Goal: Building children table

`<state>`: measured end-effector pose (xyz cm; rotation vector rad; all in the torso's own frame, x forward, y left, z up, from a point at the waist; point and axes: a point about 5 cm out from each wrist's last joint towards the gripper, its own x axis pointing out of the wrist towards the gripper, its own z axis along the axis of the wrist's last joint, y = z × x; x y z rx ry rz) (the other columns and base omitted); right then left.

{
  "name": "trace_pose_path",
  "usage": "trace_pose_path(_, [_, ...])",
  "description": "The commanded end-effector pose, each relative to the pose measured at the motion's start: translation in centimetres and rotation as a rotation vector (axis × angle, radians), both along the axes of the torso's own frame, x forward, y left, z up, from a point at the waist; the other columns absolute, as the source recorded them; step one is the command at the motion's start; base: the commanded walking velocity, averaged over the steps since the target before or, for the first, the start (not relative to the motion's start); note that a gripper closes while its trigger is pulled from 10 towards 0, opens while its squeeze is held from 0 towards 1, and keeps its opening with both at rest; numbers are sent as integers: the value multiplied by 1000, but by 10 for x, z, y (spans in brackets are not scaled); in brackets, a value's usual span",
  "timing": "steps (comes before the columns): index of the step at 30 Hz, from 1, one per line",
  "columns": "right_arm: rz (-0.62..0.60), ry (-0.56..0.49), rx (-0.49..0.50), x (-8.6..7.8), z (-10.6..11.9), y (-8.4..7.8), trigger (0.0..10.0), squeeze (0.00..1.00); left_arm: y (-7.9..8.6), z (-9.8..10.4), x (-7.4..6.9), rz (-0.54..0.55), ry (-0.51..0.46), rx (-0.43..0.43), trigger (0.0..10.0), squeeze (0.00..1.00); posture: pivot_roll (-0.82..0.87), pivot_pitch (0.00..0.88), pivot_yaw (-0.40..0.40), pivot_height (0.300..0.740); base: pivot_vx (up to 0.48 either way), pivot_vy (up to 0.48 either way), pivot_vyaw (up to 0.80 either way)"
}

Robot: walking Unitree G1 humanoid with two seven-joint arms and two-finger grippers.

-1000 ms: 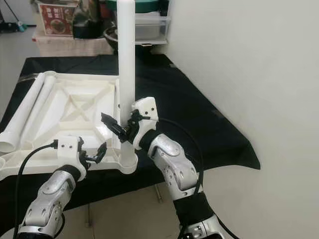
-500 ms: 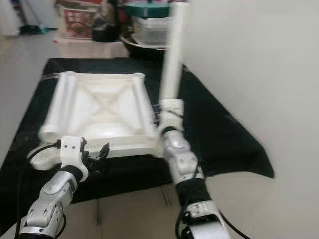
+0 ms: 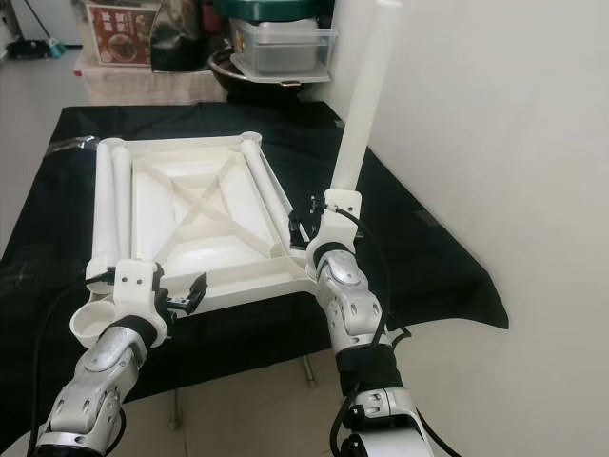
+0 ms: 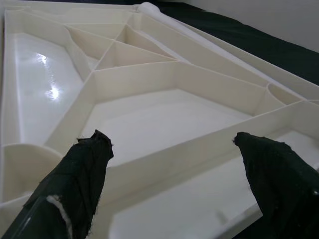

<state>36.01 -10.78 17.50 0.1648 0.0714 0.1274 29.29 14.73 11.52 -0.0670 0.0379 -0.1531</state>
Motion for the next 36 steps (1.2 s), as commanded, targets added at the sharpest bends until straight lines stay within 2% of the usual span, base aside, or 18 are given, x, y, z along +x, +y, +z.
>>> trace_pose_path(1, [126, -60, 16, -1, 16, 21, 10000, 0, -1, -1, 1, -4, 3, 8, 10000, 0, 89, 0, -106, 740, 0, 0, 0])
trace_pose_path(5, [224, -84, 25, -6, 20, 29, 10000, 0, -1, -1, 1, -5, 1, 9, 10000, 0, 90, 0, -108, 740, 0, 0, 0])
trace_pose_path(6, [339, -129, 77, -15, 27, 39, 10000, 0, -1, 0, 1, -3, 1, 9, 10000, 0, 92, 0, -108, 740, 0, 0, 0])
trace_pose_path(7, [457, -179, 114, -26, 34, 48, 10000, 639, -1, 0, 1, -2, 0, 8, 10000, 0, 92, 0, -108, 740, 0, 0, 0])
trace_pose_path(10, [535, -213, 137, -33, 39, 54, 10000, 639, -1, 0, 1, -2, 0, 8, 10000, 0, 92, 0, -108, 740, 0, 0, 0])
trace_pose_path(11, [635, -223, 131, -42, 39, 61, 10000, 737, -2, 0, 1, -4, 0, 7, 10000, 0, 88, 0, -106, 740, 0, 0, 0])
trace_pose_path(12, [635, -223, 131, -42, 39, 61, 10000, 737, -2, 0, 1, -4, 0, 7, 10000, 0, 88, 0, -106, 740, 0, 0, 0])
trace_pose_path(13, [688, -211, 94, -46, 33, 66, 10000, 0, -2, -1, 1, -6, 1, 6, 10000, 0, 90, 0, -108, 740, 0, 0, 0])
trace_pose_path(20, [716, -162, 26, -44, 17, 68, 10000, 0, -2, 0, 1, -2, -2, 3, 10000, 0, 102, 0, -121, 740, 0, 0, 0])
trace_pose_path(21, [712, -155, 10, -42, 15, 68, 8471, 0, -2, 0, 1, 1, -3, 3, 10000, 0, 104, 0, -123, 740, 0, 0, 0])
trace_pose_path(22, [686, -142, 11, -38, 12, 65, 0, 0, -2, 0, 1, 4, -4, 3, 10000, 0, 104, 0, -124, 740, 0, 0, 0])
trace_pose_path(24, [668, -134, 14, -36, 11, 64, 0, 0, -2, 0, 1, 5, -4, 3, 10000, 0, 104, 0, -124, 740, 0, 0, 0])
trace_pose_path(26, [499, -50, -45, -22, 1, 50, 0, 0, -2, 0, 0, 5, -4, 2, 10000, 0, 101, 0, -122, 740, 0, 0, 0])
trace_pose_path(27, [499, -50, -45, -22, 1, 50, 0, 0, -2, 0, 0, 5, -4, 2, 10000, 0, 101, 0, -122, 740, 0, 0, 0])
trace_pose_path(29, [247, 74, -99, -8, -13, 27, 0, 0, -2, -1, 0, 4, -2, 2, 10000, 0, 101, 0, -122, 740, 0, 0, 0])
trace_pose_path(30, [247, 74, -99, -8, -13, 27, 0, 0, -2, -1, 0, 4, -2, 2, 10000, 0, 101, 0, -122, 740, 0, 0, 0])
trace_pose_path(32, [-28, 154, -118, -4, -25, 1, 0, 0, -3, -1, -1, 1, 0, 3, 10000, 0, 97, 0, -117, 740, 0, 0, 0])
trace_pose_path(36, [-125, 173, -129, -9, -30, -6, 0, 0, -2, -1, -1, 0, 1, 3, 10000, 0, 96, 0, -116, 740, 0, 0, 0])
